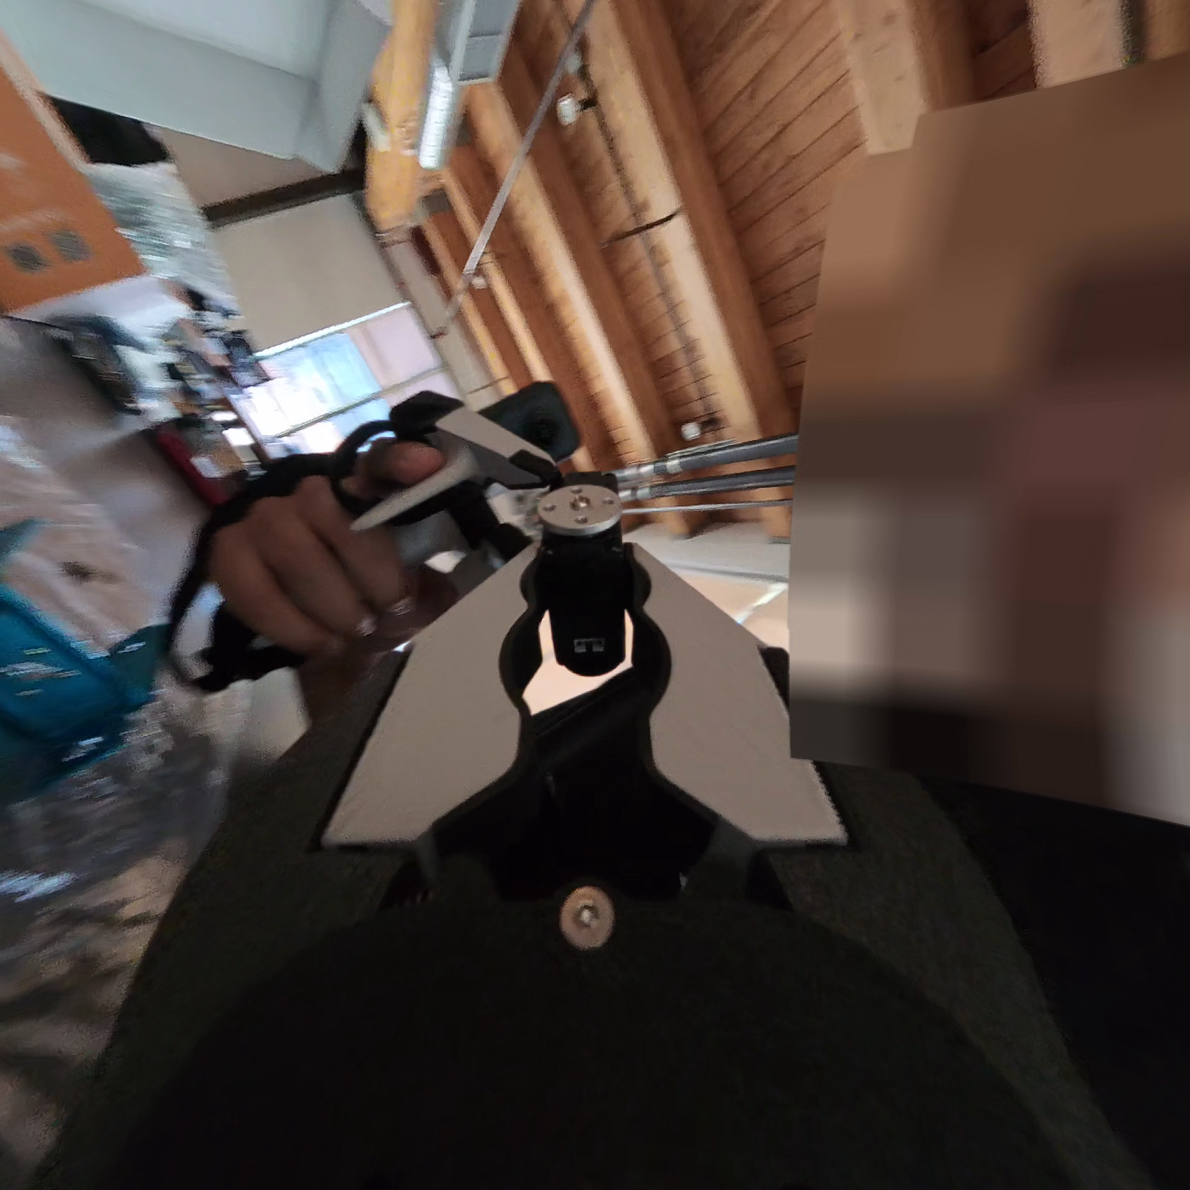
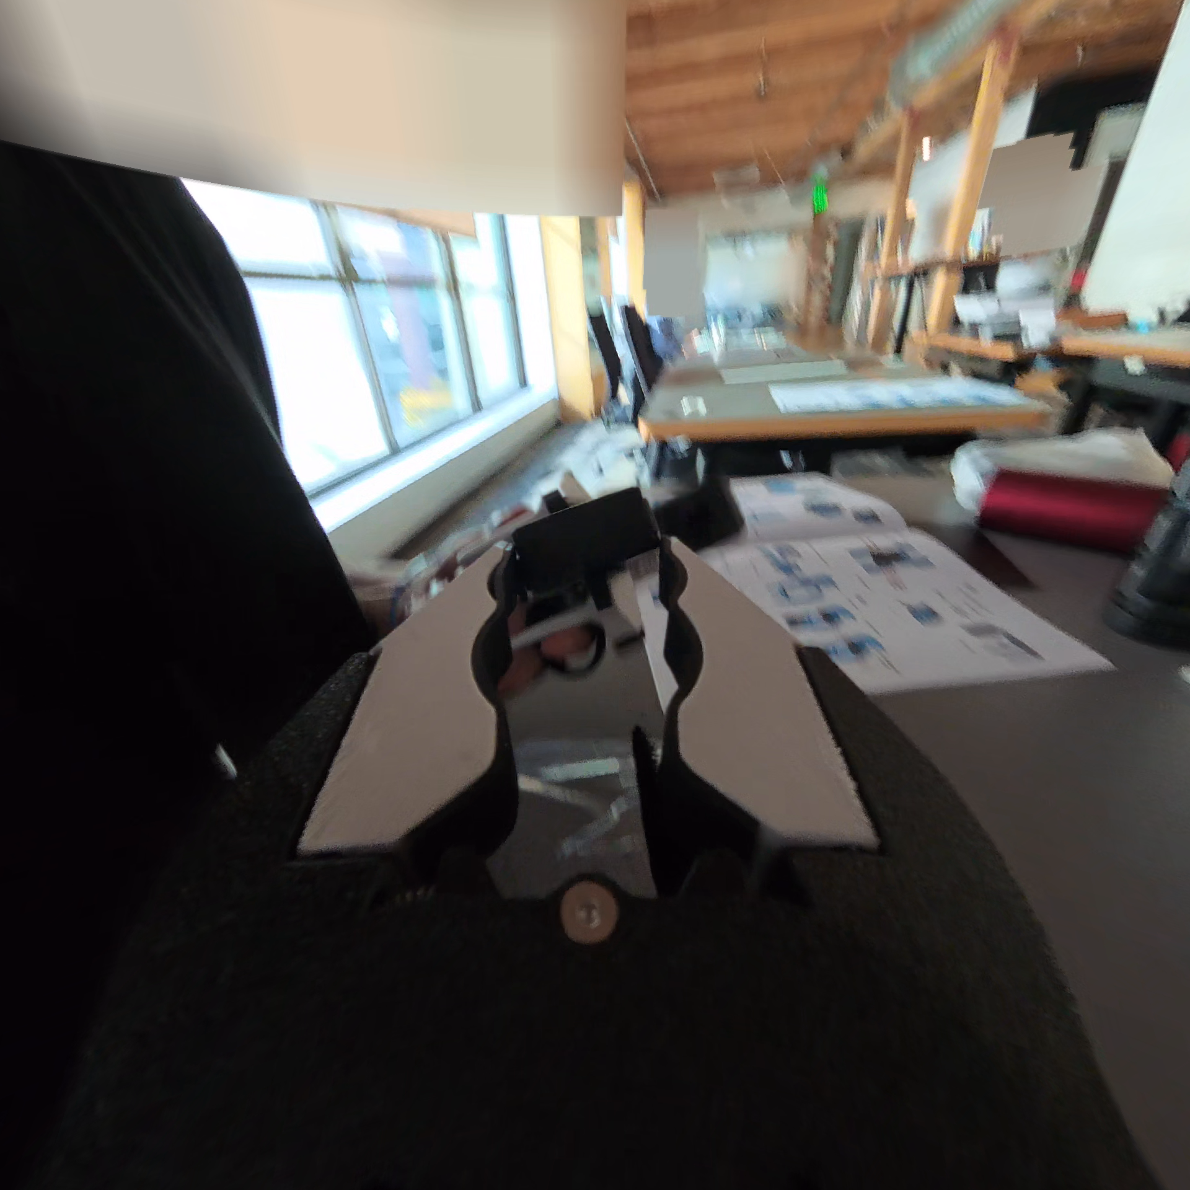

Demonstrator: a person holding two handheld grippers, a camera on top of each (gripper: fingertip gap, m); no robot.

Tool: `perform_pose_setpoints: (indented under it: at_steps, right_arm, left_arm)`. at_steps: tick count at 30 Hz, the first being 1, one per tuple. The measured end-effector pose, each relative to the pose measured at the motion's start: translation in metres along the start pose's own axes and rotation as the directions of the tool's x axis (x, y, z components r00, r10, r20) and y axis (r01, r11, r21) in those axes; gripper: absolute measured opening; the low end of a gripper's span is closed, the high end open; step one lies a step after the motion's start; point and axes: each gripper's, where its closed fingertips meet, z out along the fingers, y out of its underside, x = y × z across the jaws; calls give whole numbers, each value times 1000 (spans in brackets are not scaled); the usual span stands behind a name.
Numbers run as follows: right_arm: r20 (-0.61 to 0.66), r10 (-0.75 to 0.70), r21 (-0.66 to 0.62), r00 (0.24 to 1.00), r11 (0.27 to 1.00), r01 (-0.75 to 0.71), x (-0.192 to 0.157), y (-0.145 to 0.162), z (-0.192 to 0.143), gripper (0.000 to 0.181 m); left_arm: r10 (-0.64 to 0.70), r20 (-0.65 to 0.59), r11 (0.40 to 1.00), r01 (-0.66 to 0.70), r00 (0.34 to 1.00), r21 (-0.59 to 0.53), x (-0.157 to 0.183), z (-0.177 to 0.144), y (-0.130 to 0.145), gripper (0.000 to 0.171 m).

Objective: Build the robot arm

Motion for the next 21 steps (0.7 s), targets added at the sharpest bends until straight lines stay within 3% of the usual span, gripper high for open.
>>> perform_pose_setpoints:
  at_steps: [1, 5, 9, 12, 14, 16, 18, 21]
  right_arm:
    - [-14, -8, -42, 1000, 999, 8, 2, 7, -1, 44]
    - [-90, -114, -219, 989, 971, 92, 9, 31, -6, 50]
    - [-95, -226, -374, 970, 911, 175, 4, 51, -14, 43]
    - [-107, -237, -472, 966, 867, 160, 8, 63, -27, 44]
    - [-153, -220, -489, 963, 864, 120, 16, 66, -37, 52]
    - [-162, -104, -465, 981, 885, 17, 16, 68, -44, 60]
    - [-147, 43, -407, 988, 908, -100, 15, 63, -47, 59]
    - [-47, 181, -334, 982, 924, -186, 6, 53, -43, 48]
  left_arm:
    - [43, 61, 999, -41, 997, -30, -6, -2, 1, 21]
    - [75, 279, 987, -31, 957, -160, -36, -10, 8, 20]
    - [-56, 362, 978, 125, 931, -168, -60, -13, 21, 20]
    - [-10, 444, 975, 107, 896, -195, -77, -17, 27, 20]
    - [122, 512, 966, 17, 850, -259, -87, -21, 27, 20]
    - [308, 529, 926, -121, 791, -359, -90, -22, 25, 20]
    - [492, 489, 844, -257, 720, -471, -86, -19, 25, 20]
    - [718, 341, 659, -435, 606, -614, -76, -12, 29, 21]
